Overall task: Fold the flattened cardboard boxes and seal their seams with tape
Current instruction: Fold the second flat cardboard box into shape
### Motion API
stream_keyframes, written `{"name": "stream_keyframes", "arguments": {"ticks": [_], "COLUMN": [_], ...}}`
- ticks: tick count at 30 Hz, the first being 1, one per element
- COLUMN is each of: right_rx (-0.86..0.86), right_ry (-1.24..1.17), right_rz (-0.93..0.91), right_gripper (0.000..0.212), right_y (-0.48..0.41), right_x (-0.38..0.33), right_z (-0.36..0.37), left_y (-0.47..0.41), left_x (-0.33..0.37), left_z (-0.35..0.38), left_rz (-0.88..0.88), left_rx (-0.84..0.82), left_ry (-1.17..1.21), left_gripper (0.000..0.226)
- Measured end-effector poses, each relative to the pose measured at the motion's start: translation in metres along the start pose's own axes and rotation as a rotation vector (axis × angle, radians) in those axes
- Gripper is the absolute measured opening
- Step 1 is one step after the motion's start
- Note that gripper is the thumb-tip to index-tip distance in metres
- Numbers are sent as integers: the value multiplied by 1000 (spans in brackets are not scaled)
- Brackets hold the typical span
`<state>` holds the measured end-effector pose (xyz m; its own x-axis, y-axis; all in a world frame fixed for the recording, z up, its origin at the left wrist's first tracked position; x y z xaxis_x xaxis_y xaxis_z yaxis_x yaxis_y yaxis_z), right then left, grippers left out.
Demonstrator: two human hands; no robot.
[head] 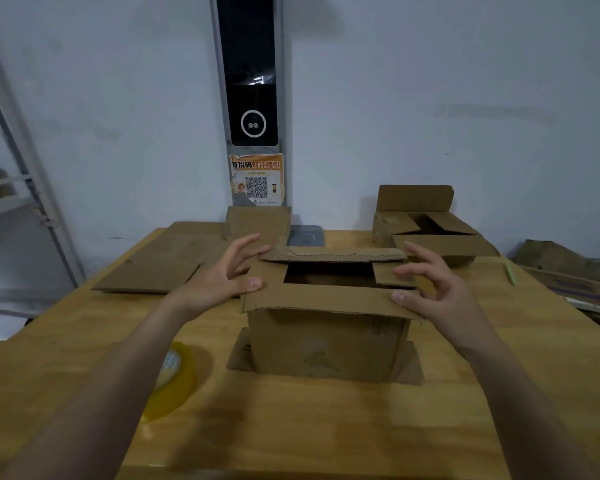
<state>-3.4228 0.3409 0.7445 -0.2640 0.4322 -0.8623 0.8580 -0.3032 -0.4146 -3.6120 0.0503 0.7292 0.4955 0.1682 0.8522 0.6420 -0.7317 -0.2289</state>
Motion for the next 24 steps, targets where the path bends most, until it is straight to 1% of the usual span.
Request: {"name": "stream_keyframes", "arguments": {"ticks": [2, 6, 9, 12, 13, 15, 16, 17, 19, 20, 23, 24], "right_rx": [-18, 5, 45, 74, 81, 92, 95, 97, 104, 111, 131, 141], "right_ry": [-64, -171, -223, -255, -269, -293, -301, -307, -314, -314, -304, -300], "right_rz": [-18, -27, -43, -11, 4, 24, 36, 48, 58, 59, 32, 20], "right_gripper": [37, 59, 65, 74, 77, 82, 86, 90, 96, 98, 102, 102], "right_y": [7, 17, 19, 20, 20, 20, 21, 23, 25, 27, 34, 36], "right_x": [-1, 5, 10, 20, 23, 29, 31, 32, 32, 30, 19, 17], "right_z": [1, 0, 3, 2, 2, 3, 4, 6, 9, 10, 13, 13], "left_y": [3, 6, 2, 2, 3, 5, 5, 5, 9, 11, 22, 23], "left_x": [-3, -5, -5, -8, -9, -7, -6, -6, -5, -6, 2, 5], "left_z": [5, 14, 19, 21, 21, 21, 22, 23, 27, 29, 30, 28], "left_rz": [8, -12, -24, -22, -21, -24, -29, -27, 5, 27, 74, 92], "left_rx": [14, 42, 70, 53, 40, 5, -7, -18, -34, -45, -73, -79], "left_ry": [66, 157, 187, 250, 265, 294, 300, 292, 248, 237, 177, 144], "left_gripper": [91, 97, 91, 85, 90, 115, 124, 124, 105, 103, 142, 148]}}
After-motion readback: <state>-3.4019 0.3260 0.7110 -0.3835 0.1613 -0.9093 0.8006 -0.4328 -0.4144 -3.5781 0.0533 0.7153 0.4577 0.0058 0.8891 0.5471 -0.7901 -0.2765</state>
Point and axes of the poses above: each hand's wrist, its own y-axis away from the middle knuckle, its own z-axis out of the palm, x = y × z, the point moved 8 cm from there along -y, towards the middle knuckle, and after that the axes turned 3 degrees about z, right-handed, at the moved point
